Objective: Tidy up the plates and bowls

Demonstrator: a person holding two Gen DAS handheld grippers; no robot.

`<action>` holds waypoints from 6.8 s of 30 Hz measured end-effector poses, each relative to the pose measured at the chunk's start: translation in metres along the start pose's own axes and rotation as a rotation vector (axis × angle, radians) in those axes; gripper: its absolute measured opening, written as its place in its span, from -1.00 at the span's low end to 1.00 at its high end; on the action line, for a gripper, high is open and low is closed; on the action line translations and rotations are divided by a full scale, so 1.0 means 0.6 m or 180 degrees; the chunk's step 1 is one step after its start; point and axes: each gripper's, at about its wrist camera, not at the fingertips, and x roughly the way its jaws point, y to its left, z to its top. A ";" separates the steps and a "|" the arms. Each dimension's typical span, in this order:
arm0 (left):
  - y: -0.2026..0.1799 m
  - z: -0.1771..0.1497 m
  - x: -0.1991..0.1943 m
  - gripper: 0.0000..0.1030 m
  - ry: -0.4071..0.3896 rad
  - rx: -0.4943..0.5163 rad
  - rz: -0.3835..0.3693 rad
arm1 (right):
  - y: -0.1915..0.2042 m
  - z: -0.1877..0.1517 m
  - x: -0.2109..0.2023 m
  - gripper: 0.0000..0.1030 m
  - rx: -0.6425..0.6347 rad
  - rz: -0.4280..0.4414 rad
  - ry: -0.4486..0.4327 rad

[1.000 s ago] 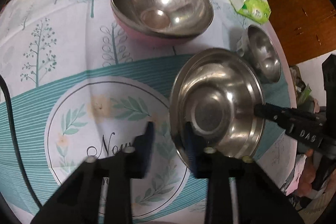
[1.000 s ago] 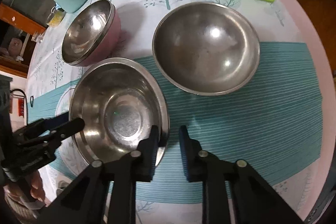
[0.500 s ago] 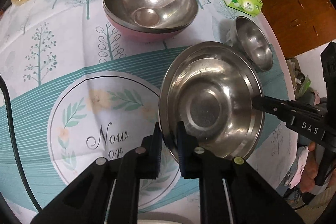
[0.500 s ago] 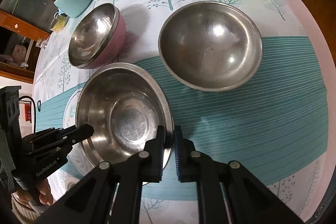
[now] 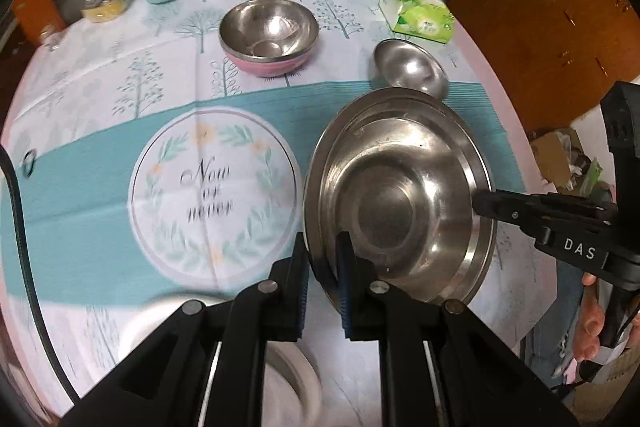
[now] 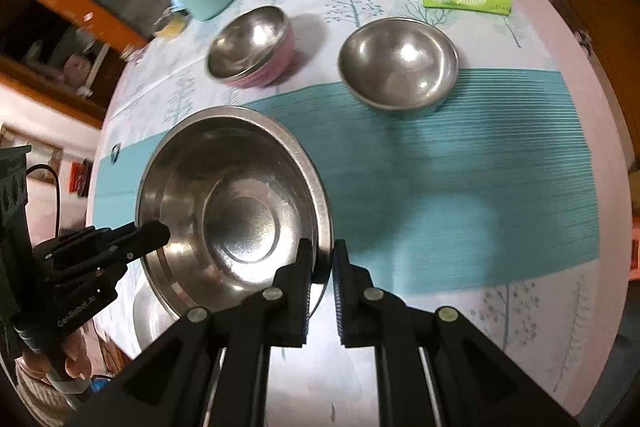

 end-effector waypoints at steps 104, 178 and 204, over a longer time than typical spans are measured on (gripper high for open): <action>0.124 0.224 -0.054 0.76 -0.0964 -0.0588 0.0494 | 0.039 0.255 -0.119 -0.12 -0.0597 -0.0425 -0.1038; -0.013 -0.025 -0.086 -0.70 0.0182 0.0091 -0.0238 | 0.103 -0.029 -0.124 -0.79 -0.0390 -0.0121 -0.0140; -0.078 -0.203 0.098 -0.68 0.0751 -0.0017 -0.0215 | 0.002 -0.199 0.006 -0.79 -0.0196 -0.0474 0.0240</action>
